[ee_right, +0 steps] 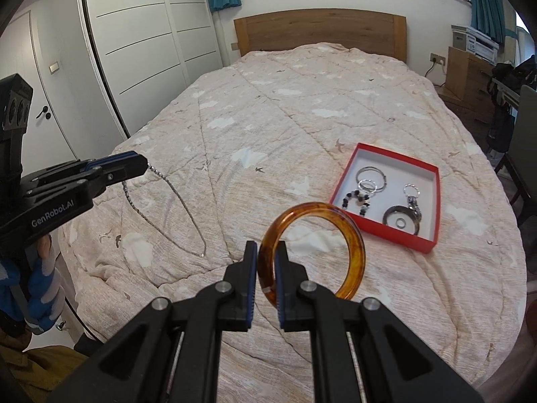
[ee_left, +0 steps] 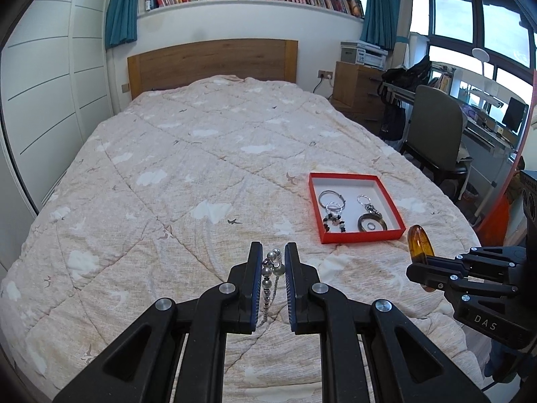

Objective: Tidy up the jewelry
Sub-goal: 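Lift the chain and amber bangle off the quilt toward the red box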

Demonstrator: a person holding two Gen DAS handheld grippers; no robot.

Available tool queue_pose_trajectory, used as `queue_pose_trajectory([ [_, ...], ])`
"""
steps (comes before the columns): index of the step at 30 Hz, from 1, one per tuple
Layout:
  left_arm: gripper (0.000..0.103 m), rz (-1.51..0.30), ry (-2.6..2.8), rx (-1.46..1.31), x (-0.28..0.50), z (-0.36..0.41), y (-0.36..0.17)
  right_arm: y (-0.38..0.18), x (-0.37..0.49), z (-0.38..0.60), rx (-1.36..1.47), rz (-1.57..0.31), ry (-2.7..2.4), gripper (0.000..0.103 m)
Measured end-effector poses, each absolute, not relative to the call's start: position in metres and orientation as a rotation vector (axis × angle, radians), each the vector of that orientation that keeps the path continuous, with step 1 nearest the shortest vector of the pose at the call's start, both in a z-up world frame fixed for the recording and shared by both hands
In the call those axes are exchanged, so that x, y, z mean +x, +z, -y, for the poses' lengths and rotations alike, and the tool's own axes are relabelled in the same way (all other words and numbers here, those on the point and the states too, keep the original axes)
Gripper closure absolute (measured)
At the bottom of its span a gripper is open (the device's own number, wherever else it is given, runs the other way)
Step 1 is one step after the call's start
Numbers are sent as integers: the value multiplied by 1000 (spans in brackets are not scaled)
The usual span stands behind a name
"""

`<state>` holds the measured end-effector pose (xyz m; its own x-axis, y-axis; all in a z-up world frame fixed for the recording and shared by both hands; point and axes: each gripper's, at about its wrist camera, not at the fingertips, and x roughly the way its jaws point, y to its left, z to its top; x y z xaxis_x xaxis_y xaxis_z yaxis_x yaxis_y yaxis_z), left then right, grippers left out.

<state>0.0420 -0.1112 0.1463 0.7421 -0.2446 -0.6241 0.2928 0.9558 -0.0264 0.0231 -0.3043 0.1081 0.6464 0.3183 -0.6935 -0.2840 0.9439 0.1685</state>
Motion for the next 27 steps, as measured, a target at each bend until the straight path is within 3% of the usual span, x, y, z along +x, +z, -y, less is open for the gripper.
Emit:
queue_pose_trajectory([
  [27, 90, -584, -295, 184, 97, 181, 198, 168, 80, 375, 38, -670, 239, 94],
])
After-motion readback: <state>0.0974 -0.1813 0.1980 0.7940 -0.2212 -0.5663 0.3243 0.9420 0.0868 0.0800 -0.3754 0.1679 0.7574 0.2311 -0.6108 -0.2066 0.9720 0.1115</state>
